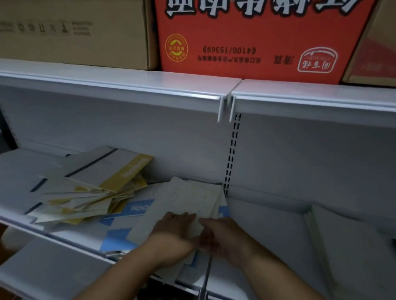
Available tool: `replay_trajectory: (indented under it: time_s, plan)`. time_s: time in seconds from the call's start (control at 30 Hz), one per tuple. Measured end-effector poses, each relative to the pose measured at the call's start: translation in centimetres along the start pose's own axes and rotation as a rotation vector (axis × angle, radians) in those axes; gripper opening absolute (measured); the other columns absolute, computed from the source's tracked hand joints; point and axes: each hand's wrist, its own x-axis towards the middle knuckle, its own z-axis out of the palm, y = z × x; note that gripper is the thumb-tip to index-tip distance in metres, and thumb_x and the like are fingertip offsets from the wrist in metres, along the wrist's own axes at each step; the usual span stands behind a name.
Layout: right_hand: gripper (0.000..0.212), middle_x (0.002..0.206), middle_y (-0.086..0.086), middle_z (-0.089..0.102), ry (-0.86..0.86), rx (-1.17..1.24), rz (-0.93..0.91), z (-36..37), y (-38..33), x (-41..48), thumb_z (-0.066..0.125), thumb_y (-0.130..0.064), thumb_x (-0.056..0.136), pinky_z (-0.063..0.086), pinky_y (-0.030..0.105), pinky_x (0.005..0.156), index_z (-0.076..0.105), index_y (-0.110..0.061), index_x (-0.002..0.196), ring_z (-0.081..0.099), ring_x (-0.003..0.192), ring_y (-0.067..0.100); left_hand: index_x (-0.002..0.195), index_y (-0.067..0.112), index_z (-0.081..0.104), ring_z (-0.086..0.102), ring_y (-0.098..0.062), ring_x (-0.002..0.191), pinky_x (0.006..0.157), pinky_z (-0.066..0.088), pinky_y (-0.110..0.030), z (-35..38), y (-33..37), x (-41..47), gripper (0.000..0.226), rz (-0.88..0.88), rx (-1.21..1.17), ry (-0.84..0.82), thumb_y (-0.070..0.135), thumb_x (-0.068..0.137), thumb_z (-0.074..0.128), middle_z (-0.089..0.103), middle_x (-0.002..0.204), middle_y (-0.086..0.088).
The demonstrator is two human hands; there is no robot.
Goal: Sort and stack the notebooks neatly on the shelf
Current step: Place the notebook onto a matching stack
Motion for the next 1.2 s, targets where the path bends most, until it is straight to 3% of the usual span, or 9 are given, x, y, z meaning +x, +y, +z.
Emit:
replay_trajectory:
  time_s: [0.1, 0.27, 0.37, 0.47, 0.67, 0.83, 0.97, 1.13, 1.2]
  plan:
    - [0.017, 0.073, 0.001, 0.067, 0.006, -0.088, 0.008, 0.0, 0.4, 0.1, 0.062, -0.031, 0.087, 0.044, 0.015, 0.045, 0.065, -0.015, 0.091, 0.059, 0.056, 0.008, 0.115, 0.037, 0.054, 0.049, -0.019, 0.116, 0.097, 0.041, -0.032, 0.2, 1.0, -0.7, 0.060, 0.053, -0.068, 0.002, 0.073, 0.068, 0.039, 0.059, 0.119, 0.011]
    - [0.023, 0.062, 0.003, 0.059, 0.125, -0.379, -0.033, -2.1, 2.0, -0.4, 0.059, -0.033, 0.088, 0.040, 0.015, 0.037, 0.057, -0.019, 0.069, 0.054, 0.038, 0.008, 0.139, 0.034, 0.037, 0.037, -0.014, 0.130, 0.102, 0.029, -0.020, -0.4, 2.8, -1.3, 0.062, -0.004, -0.087, -0.025, 0.057, 0.084, 0.053, 0.043, 0.139, 0.004]
    - [0.013, 0.083, 0.012, 0.070, 0.125, -0.276, -0.046, -2.8, 2.8, -0.7, 0.066, -0.026, 0.081, 0.060, 0.034, 0.063, 0.063, -0.019, 0.071, 0.069, 0.070, 0.022, 0.135, 0.033, 0.045, 0.042, -0.012, 0.127, 0.101, 0.032, -0.019, 0.0, 4.3, -1.6, 0.053, 0.023, -0.031, -0.047, 0.052, 0.086, 0.052, 0.048, 0.137, 0.006]
    - [0.009, 0.094, 0.014, 0.072, 0.136, -0.167, -0.099, -3.5, 3.1, -0.9, 0.074, -0.014, 0.069, 0.058, 0.047, 0.077, 0.067, -0.014, 0.075, 0.069, 0.086, 0.029, 0.131, 0.032, 0.051, 0.047, -0.010, 0.124, 0.101, 0.035, -0.021, 0.5, 5.2, -1.0, 0.052, -0.004, 0.005, -0.049, 0.056, 0.084, 0.052, 0.052, 0.136, 0.009]
    - [0.038, 0.101, 0.002, 0.069, 0.311, -0.458, -0.433, -8.6, 1.0, -3.5, 0.048, 0.005, 0.080, 0.047, 0.016, 0.067, 0.068, -0.011, 0.108, 0.064, 0.093, 0.018, 0.128, 0.030, 0.050, 0.048, -0.009, 0.109, 0.086, 0.038, -0.019, -0.1, 6.9, 0.0, 0.044, -0.094, -0.171, 0.090, 0.031, 0.085, 0.063, 0.046, 0.124, 0.012]
    - [0.043, 0.086, -0.006, 0.068, 0.305, -0.229, -0.500, -15.2, -0.4, -7.2, 0.044, 0.011, 0.085, 0.049, 0.012, 0.061, 0.068, -0.020, 0.103, 0.065, 0.080, 0.013, 0.141, 0.017, 0.033, 0.051, -0.030, 0.119, 0.098, 0.043, -0.040, 1.1, 9.5, 1.9, 0.071, -0.244, -0.555, 0.207, 0.009, 0.081, 0.069, 0.043, 0.141, -0.012]
    - [0.039, 0.091, -0.002, 0.070, 0.444, -0.165, -0.439, -20.2, 0.7, -9.9, 0.046, 0.006, 0.085, 0.049, 0.016, 0.060, 0.070, -0.018, 0.103, 0.065, 0.079, 0.009, 0.133, 0.008, 0.041, 0.058, -0.025, 0.068, 0.057, 0.055, -0.031, 4.3, 14.0, 2.5, 0.059, -0.262, -1.011, -0.029, -0.013, 0.081, 0.060, 0.062, 0.089, -0.015]
    - [0.026, 0.097, 0.001, 0.068, 0.648, -0.257, -0.343, -26.0, 3.1, -13.4, 0.053, -0.002, 0.086, 0.046, 0.016, 0.061, 0.063, -0.023, 0.097, 0.061, 0.079, 0.011, 0.106, 0.011, 0.065, 0.064, -0.017, 0.076, 0.068, 0.052, -0.024, 7.6, 19.5, 4.2, 0.036, -0.111, -0.942, -0.073, -0.012, 0.079, 0.060, 0.073, 0.071, 0.004]
    - [0.018, 0.096, 0.007, 0.069, 0.755, -0.453, -0.303, -28.0, 3.8, -14.4, 0.054, -0.003, 0.086, 0.048, 0.023, 0.067, 0.067, -0.007, 0.098, 0.062, 0.083, 0.017, 0.101, 0.011, 0.069, 0.065, -0.019, 0.078, 0.067, 0.054, -0.024, 8.6, 21.7, 4.8, 0.033, -0.056, -0.877, -0.078, -0.011, 0.078, 0.061, 0.072, 0.072, 0.005]
